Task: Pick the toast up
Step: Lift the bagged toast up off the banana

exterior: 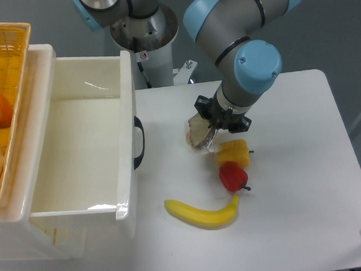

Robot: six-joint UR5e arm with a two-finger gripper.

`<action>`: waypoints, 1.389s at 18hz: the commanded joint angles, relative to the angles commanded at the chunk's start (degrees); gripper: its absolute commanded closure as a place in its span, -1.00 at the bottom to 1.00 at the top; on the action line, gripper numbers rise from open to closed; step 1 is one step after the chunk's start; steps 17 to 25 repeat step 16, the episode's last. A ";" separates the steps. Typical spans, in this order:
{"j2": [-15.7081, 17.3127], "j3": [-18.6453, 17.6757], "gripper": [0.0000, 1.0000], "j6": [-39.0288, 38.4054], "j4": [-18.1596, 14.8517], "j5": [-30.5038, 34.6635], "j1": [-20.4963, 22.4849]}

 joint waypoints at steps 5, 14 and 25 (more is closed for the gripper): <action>0.97 -0.18 0.59 2.04 -0.36 1.15 1.94; 2.20 -0.18 0.59 2.21 -0.53 0.62 3.34; 2.20 -0.18 0.59 2.21 -0.53 0.62 3.43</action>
